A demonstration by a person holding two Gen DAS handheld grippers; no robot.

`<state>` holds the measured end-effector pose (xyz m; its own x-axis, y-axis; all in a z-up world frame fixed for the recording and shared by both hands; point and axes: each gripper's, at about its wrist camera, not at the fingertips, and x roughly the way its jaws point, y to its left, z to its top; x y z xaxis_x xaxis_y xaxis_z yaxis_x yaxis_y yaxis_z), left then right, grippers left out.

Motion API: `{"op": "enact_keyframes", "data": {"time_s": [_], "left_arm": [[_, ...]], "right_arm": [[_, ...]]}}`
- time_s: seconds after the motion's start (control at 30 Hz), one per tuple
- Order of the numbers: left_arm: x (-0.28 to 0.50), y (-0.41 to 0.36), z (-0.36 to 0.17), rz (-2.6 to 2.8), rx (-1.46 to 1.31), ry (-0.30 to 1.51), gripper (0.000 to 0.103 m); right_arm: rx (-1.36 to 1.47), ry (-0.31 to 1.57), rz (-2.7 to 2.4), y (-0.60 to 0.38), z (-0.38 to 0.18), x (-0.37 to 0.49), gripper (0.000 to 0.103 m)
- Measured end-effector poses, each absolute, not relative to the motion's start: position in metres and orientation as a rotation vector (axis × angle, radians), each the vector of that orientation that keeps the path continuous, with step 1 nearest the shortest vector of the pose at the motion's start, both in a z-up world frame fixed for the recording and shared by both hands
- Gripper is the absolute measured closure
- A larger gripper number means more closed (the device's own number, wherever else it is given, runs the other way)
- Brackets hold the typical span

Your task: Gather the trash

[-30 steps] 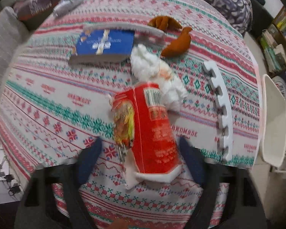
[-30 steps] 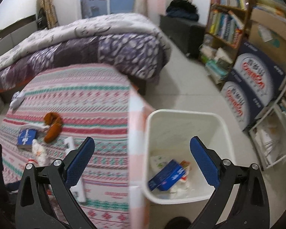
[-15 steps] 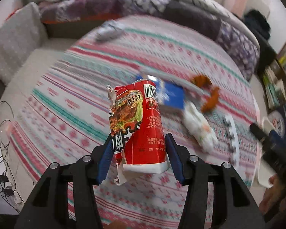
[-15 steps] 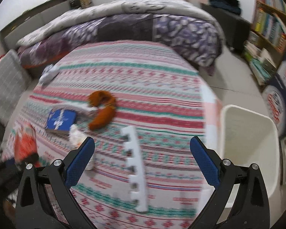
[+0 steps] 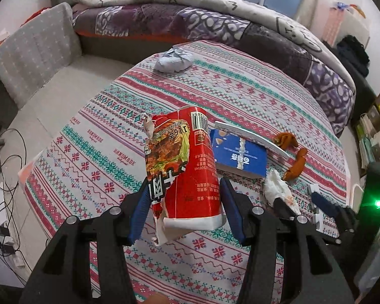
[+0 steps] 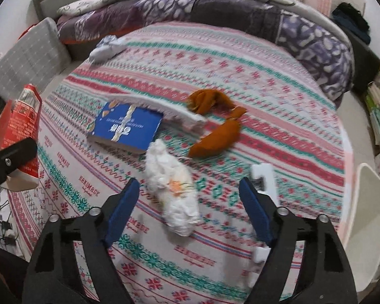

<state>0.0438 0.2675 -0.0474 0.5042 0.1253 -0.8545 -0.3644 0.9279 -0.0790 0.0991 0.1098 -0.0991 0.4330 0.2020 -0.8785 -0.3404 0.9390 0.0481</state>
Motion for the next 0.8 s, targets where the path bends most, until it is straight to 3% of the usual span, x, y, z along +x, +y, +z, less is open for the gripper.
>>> {"op": "enact_keyframes", "data": {"time_s": [0.13,0.17,0.2,0.43,0.8], "left_arm": [[0.045,0.269,-0.049,0.305,-0.263,1.004,0.050],[0.045,0.269,-0.050,0.306,-0.263,1.005,0.050],[0.045,0.270,-0.051,0.307,-0.263,1.006,0.050],[0.046,0.274,-0.049,0.329,-0.275,0.986,0.050],[0.039,0.248,-0.021,0.382,-0.129,0.794,0.049]], "right_arm": [[-0.156,1.100,0.367,0.119,-0.107,0.100,0.047],[-0.155,1.111,0.375,0.120,-0.109,0.101,0.059],[-0.161,1.121,0.373,0.121,-0.111,0.101,0.063],[-0.125,1.062,0.374,0.118,-0.094,0.098,0.066],[-0.029,0.866,0.278,0.091,-0.044,0.089,0.066]]}}
